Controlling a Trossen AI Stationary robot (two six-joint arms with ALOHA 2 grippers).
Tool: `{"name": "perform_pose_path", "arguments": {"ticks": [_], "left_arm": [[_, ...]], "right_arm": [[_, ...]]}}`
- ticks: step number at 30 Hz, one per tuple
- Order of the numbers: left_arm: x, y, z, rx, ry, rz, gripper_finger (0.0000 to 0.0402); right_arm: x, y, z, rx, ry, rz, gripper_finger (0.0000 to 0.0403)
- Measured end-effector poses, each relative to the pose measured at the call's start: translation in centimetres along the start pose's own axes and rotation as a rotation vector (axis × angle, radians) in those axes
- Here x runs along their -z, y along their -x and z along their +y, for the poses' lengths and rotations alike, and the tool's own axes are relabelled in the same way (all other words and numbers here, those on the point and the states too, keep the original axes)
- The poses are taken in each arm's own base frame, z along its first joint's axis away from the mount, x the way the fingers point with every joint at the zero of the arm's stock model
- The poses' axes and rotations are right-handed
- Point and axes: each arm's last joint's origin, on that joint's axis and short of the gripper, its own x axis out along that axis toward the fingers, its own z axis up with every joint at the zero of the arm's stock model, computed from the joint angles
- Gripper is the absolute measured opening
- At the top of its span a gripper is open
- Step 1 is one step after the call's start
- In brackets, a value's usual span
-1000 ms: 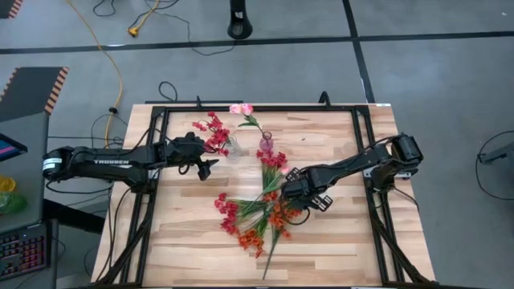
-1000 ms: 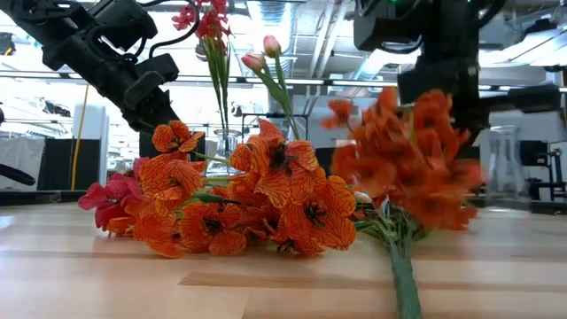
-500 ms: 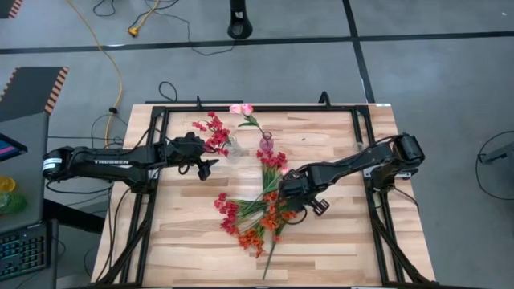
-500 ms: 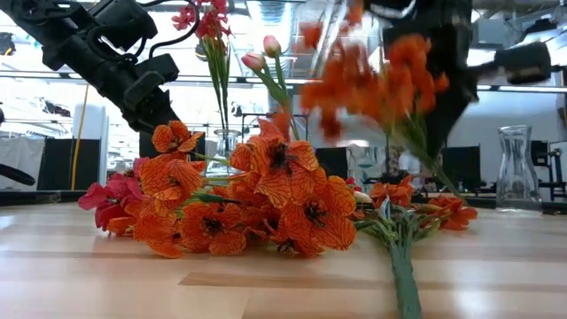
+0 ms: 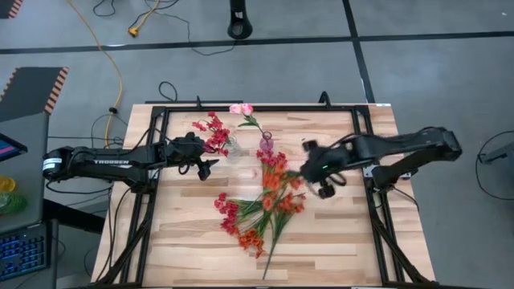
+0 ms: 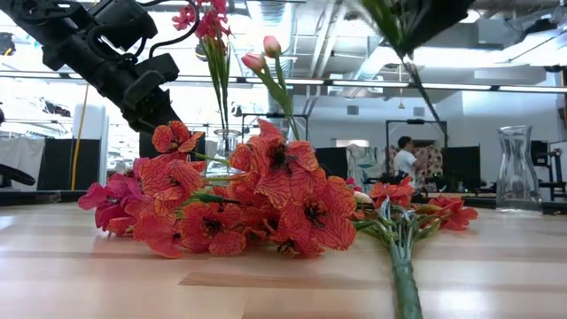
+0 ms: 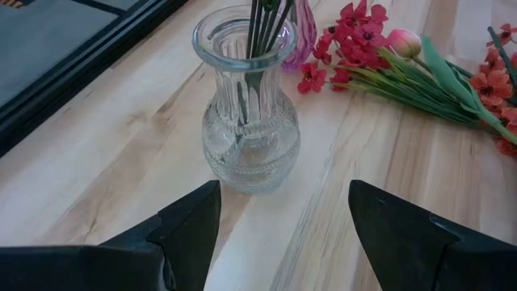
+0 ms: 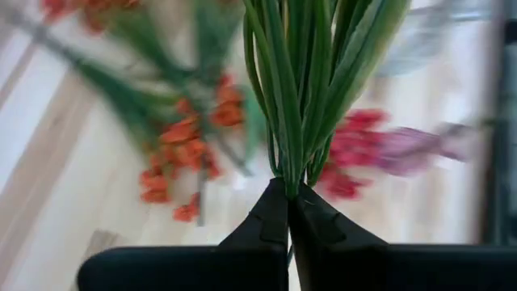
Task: Sort flowers into vase by color
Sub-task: Put the right orange flowers into the right transparent vase
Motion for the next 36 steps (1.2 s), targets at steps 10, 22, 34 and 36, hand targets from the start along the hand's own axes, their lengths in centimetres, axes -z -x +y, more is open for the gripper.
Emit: {"name": "perform_pose_path", "arguments": {"ticks": [10,22,34,36], "left_arm": [[0.0,0.0,0.0,0.0,-0.002,-0.001,0.0258],[0.0,0.0,0.0,0.0,-0.003,-0.001,0.0258],[0.0,0.0,0.0,0.001,0.025,-0.001,0.0258],[0.0,0.0,0.0,0.001,0.025,-0.002,0.0258]], "right_arm": [[5.2,6.7,-0.5,0.337,-0.304,-0.151,0.0029],[10.4,11.2,0.5,0.433,-0.498,-0.212,0.0027],[12.5,13.1,0.3,0.462,-0.457,-0.173,0.0028],[12.7,13.4,0.2,0.468,-0.472,-0.16,0.0028]]}}
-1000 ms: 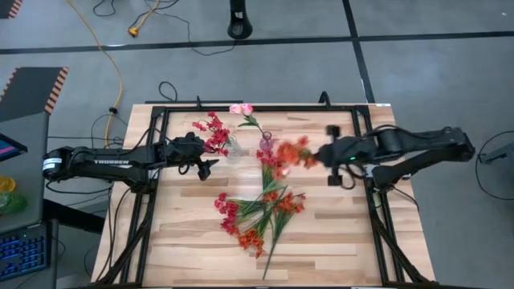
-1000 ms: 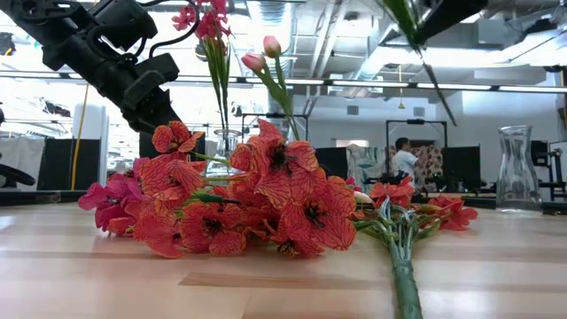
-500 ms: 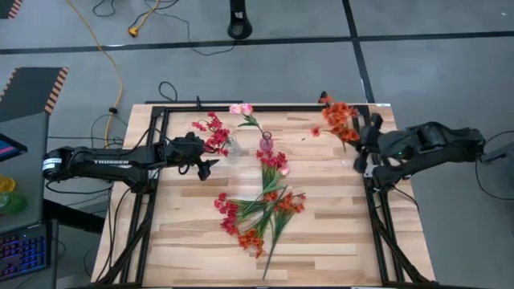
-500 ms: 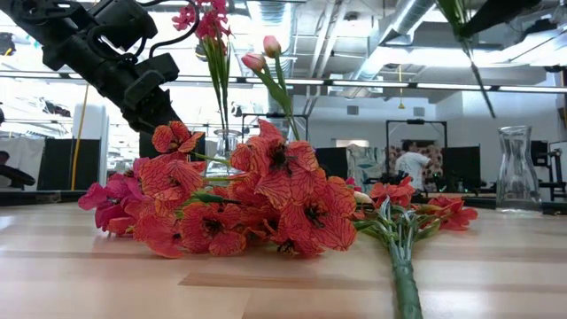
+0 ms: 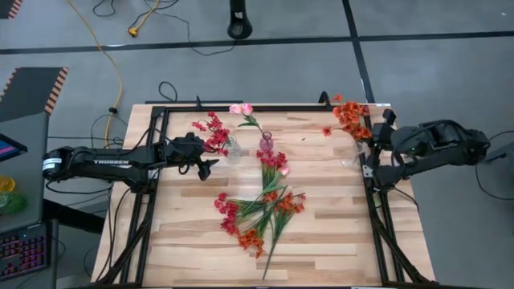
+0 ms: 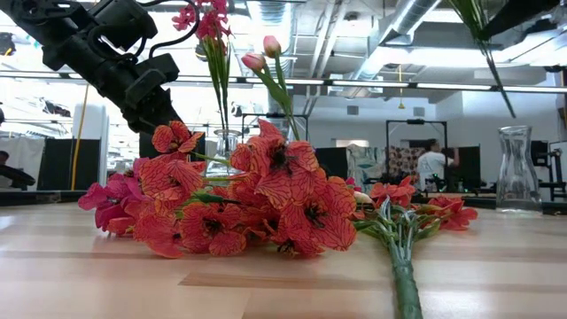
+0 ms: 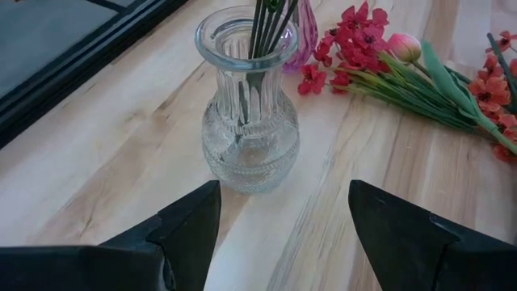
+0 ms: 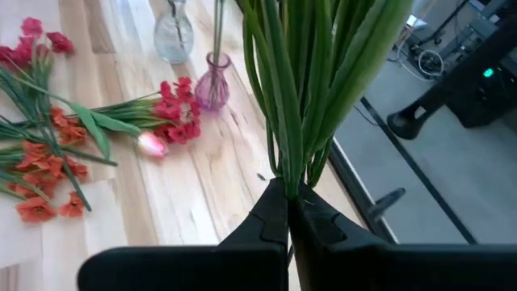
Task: Sort flowers into vase by color
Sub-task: Put the right orange flowers into the right transparent vase
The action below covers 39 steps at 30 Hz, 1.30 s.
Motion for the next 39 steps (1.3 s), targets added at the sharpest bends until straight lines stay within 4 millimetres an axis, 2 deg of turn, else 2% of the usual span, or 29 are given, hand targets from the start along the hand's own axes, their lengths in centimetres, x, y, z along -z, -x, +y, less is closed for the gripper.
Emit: {"name": "perform_pose_path", "arguments": {"ticks": [8,15,21,27,39], "left_arm": [[-0.1,0.0,0.0,0.002,0.003,-0.009,0.0258],[-0.1,0.0,0.0,0.002,0.004,-0.011,0.0258],[-0.1,0.0,0.0,0.003,0.004,-0.014,0.0258],[-0.3,0.0,-0.1,0.005,0.007,-0.03,0.0258],[-0.3,0.0,-0.1,0.006,0.008,-0.036,0.0258]], "right_arm": [[1.2,-0.2,-0.2,0.03,-0.042,0.077,0.0028],[2.6,-1.2,0.1,0.11,-0.047,0.045,0.0028],[2.0,-0.4,-0.4,0.092,-0.092,-0.059,0.0028],[1.9,-0.1,-0.6,0.091,-0.08,-0.067,0.0028],[5.0,-2.9,0.8,0.153,-0.137,0.015,0.0028]]}}
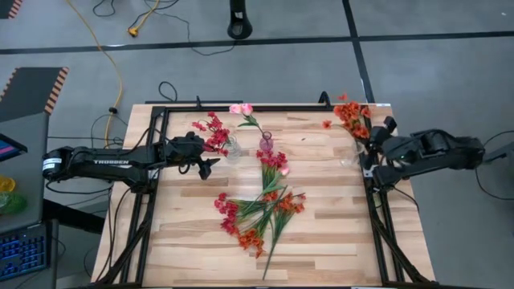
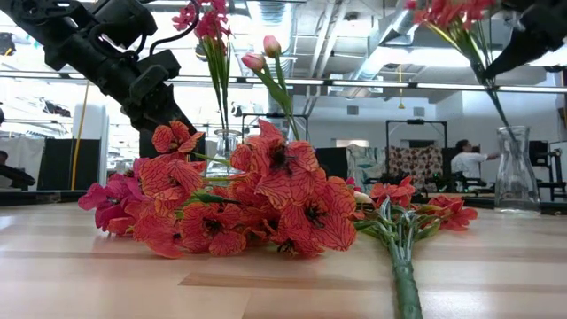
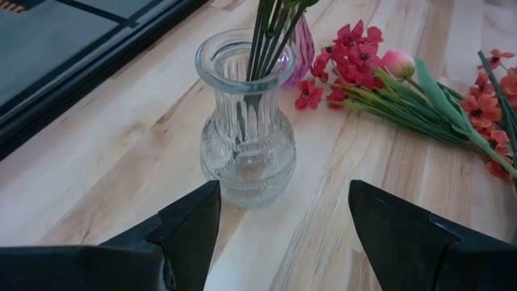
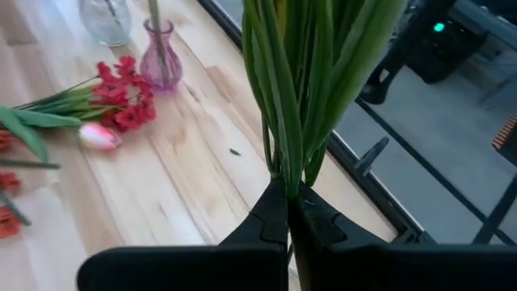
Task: Sort flowers into vase by color
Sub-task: Put the right orange flowers into the right transparent vase
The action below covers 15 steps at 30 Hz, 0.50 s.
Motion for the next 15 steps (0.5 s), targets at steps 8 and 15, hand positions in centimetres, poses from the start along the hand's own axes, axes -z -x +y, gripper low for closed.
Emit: {"name": "perform_pose_path", "arguments": {"ticks": [8,15], "left_arm": [[0.0,0.0,0.0,0.0,-0.015,0.0,0.0258],[0.0,0.0,0.0,0.0,-0.025,0.0,0.0258]], "right_arm": [[0.61,-0.48,0.16,0.029,-0.03,-0.034,0.0028],[0.59,-0.48,0.13,0.042,-0.045,-0.04,0.0028]]}}
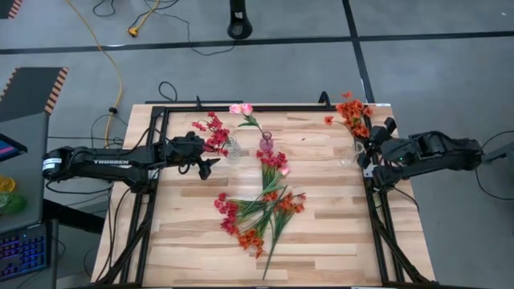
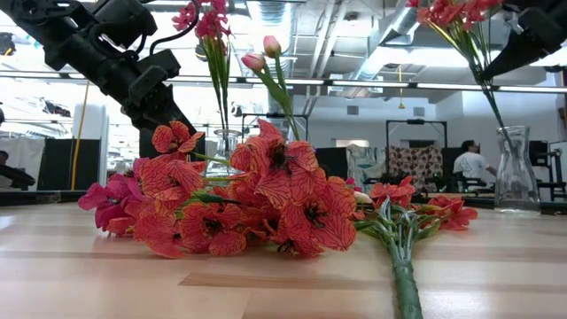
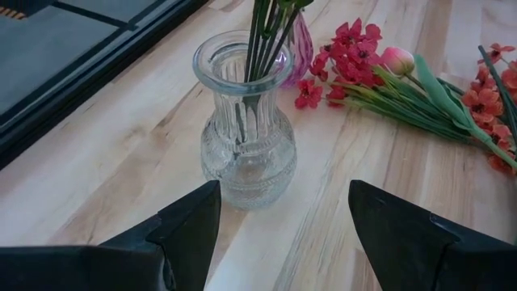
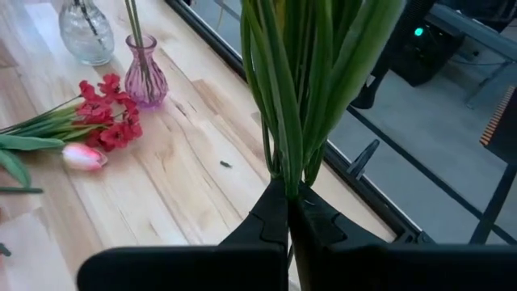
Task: Sort flowers into vase by color
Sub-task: Put the right orange flowers into the right transparent vase
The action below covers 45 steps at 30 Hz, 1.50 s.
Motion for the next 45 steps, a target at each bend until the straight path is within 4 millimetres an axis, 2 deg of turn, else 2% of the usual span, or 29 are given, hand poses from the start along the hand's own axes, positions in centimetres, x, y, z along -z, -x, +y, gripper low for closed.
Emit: {"name": "perform_pose_path", "arguments": {"ticks": [10,27,31,38,45], "left_arm": [[0.0,0.0,0.0,0.0,-0.001,0.0,0.0258],[0.0,0.0,0.0,0.0,-0.001,0.001,0.0258],[0.0,0.0,0.0,0.0,-0.001,0.001,0.0258],[0.0,0.0,0.0,0.001,-0.01,0.003,0.0258],[0.0,0.0,0.0,0.002,-0.019,0.003,0.0258]], "right_arm": [[-0.5,0.4,-0.3,-0.013,-0.056,-0.02,0.0028],[0.2,0.4,-0.5,0.026,-0.396,0.085,0.0028],[0.4,-0.2,0.1,0.067,-0.425,0.1,0.0028],[2.0,-2.0,1.4,0.141,-0.466,0.133,0.0028],[3.0,-3.7,3.0,0.132,-0.512,0.074,0.0029]]}}
